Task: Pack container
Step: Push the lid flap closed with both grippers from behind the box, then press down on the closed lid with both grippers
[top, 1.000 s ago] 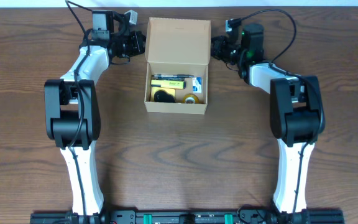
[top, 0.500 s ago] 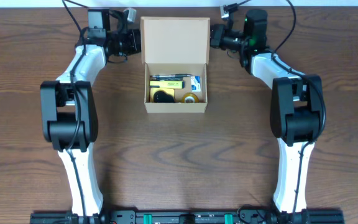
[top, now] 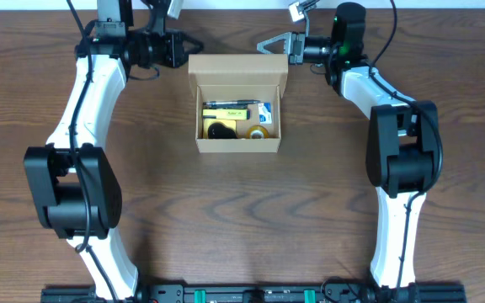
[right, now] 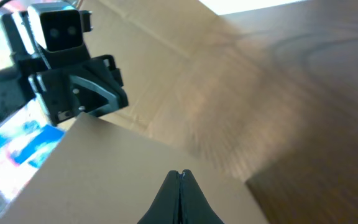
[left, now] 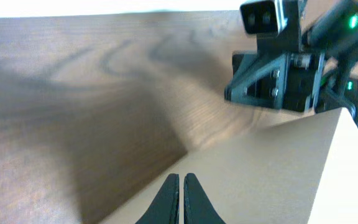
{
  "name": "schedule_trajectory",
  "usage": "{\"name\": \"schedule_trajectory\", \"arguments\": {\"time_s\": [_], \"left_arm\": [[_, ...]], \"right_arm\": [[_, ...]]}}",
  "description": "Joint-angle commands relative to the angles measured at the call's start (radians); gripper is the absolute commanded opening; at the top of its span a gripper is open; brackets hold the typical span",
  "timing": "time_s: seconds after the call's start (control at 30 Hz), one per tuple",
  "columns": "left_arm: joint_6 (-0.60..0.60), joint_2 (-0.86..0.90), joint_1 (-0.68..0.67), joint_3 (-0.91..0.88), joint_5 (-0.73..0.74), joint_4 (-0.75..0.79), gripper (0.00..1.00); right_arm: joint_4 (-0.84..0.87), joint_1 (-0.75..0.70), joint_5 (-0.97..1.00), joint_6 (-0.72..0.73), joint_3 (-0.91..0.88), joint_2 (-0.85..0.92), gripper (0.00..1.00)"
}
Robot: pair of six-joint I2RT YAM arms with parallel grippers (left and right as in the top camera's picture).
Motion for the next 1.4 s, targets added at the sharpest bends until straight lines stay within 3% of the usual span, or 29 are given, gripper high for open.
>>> {"name": "schedule_trajectory", "arguments": {"time_s": [0.0, 0.33, 0.5, 0.67, 0.8, 0.97, 1.07, 1.2, 1.3, 1.37], "left_arm": [[0.159, -0.027, 0.002, 0.017, -0.013, -0.069, 0.06], [0.33, -0.027, 0.001, 0.017, -0.117, -0.338, 0.06], [0.376, -0.027, 0.001, 0.017, -0.13, -0.405, 0.06], [0.375, -0.027, 0.001, 0.017, -0.173, -0.422, 0.06], [0.375, -0.037, 0.001, 0.017, -0.173, -0.418, 0.05], [0.375, -0.068, 0.001, 0.017, -0.173, -0.417, 0.06], [0.333, -0.084, 0.001, 0.017, -0.173, -0.392, 0.06], [0.251, -0.094, 0.001, 0.017, -0.173, -0.339, 0.06], [0.212, -0.094, 0.0, 0.017, -0.174, -0.328, 0.06], [0.195, -0.094, -0.005, 0.017, -0.183, -0.329, 0.06]], "right_arm": [[0.0, 0.01, -0.119, -0.017, 0.018, -0.033, 0.01], [-0.125, 0.064, -0.22, 0.032, 0.014, -0.033, 0.02], [-0.239, 0.079, -0.22, 0.031, 0.014, -0.033, 0.02], [-0.246, 0.088, -0.201, 0.032, 0.014, -0.033, 0.02], [-0.065, 0.074, -0.145, 0.108, 0.015, -0.033, 0.02], [0.417, 0.041, 0.036, 0.286, 0.023, -0.033, 0.02], [0.468, 0.027, 0.265, 0.221, 0.032, -0.033, 0.02], [0.368, 0.024, 0.629, 0.07, 0.035, -0.033, 0.02], [0.307, 0.024, 0.702, -0.019, 0.068, -0.037, 0.02], [0.129, 0.028, 0.666, -0.097, 0.123, -0.063, 0.02]]}}
